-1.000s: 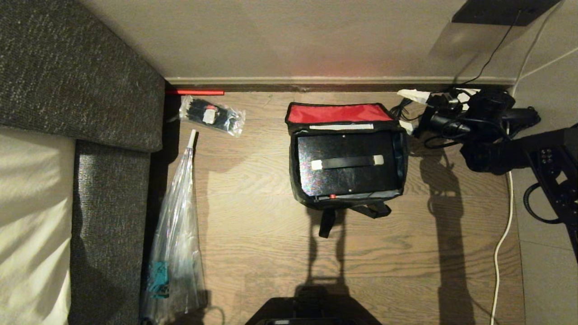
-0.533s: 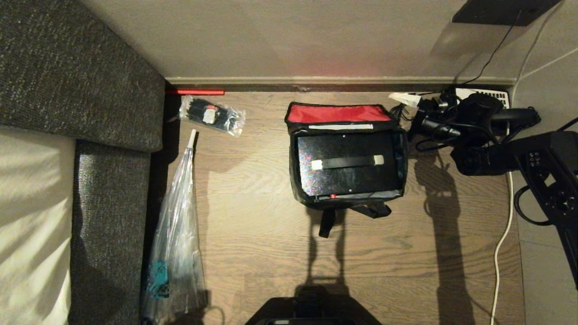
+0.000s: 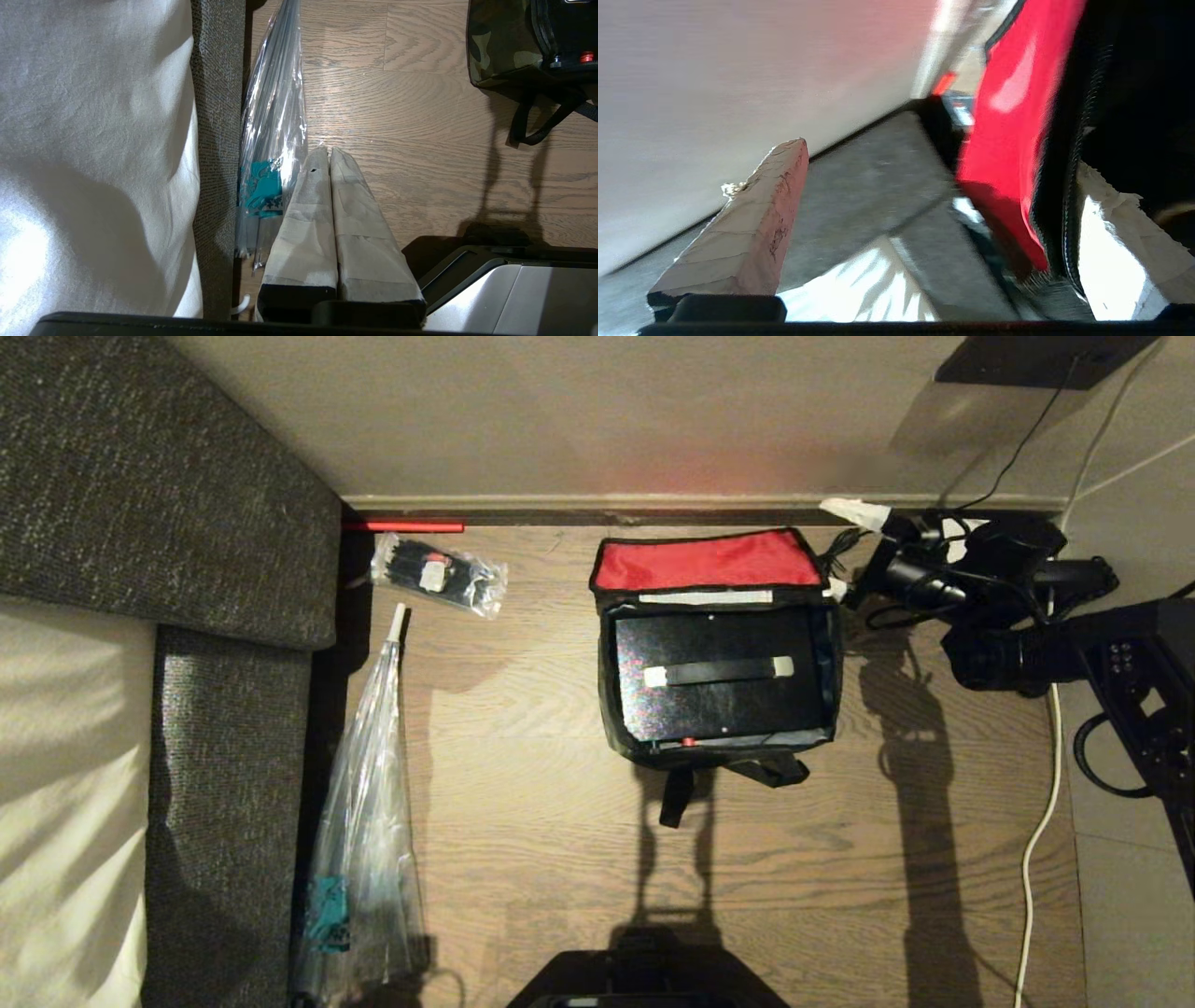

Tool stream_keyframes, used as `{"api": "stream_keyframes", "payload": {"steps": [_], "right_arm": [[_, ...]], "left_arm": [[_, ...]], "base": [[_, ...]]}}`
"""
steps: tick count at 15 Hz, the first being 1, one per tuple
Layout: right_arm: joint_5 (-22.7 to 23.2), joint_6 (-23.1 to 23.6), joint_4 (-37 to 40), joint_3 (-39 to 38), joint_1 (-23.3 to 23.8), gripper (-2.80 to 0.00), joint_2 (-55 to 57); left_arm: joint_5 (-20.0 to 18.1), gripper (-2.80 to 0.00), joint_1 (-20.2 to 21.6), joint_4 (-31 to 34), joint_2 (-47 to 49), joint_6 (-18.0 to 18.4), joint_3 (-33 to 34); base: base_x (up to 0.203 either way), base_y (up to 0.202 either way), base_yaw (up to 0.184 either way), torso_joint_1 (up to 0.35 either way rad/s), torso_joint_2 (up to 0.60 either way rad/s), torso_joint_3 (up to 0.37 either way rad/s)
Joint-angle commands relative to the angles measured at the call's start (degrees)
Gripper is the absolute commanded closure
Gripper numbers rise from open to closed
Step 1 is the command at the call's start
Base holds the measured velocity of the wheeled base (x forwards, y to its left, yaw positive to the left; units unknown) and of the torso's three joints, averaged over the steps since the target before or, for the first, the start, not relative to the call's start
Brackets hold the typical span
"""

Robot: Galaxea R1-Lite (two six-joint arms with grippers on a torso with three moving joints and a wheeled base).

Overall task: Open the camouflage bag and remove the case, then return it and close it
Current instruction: Close the top of the storage box

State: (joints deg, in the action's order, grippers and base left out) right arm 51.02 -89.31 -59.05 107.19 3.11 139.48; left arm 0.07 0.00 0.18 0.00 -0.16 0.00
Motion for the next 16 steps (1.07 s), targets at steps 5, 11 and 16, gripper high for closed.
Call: {"api": "stream_keyframes", "payload": {"steps": [5,11,16], "right_arm": [[0.0,-4.6,-2.9,-0.7,0.3,-2.8,-3.2],[1.0,-7.2,-2.0,-3.1,2.0,-2.8,-8.3],[3.2,-9.9,-1.9,-8.1,2.1,-2.8,-11.8]], "left_arm": [[0.0,0.0,0.0,0.0,0.0,0.0,0.0],[0.0,0.0,0.0,0.0,0.0,0.0,0.0],[0.0,0.0,0.0,0.0,0.0,0.0,0.1]], "base": [[0.0,0.0,0.0,0.0,0.0,0.0],[0.0,0.0,0.0,0.0,0.0,0.0],[0.0,0.0,0.0,0.0,0.0,0.0]]}}
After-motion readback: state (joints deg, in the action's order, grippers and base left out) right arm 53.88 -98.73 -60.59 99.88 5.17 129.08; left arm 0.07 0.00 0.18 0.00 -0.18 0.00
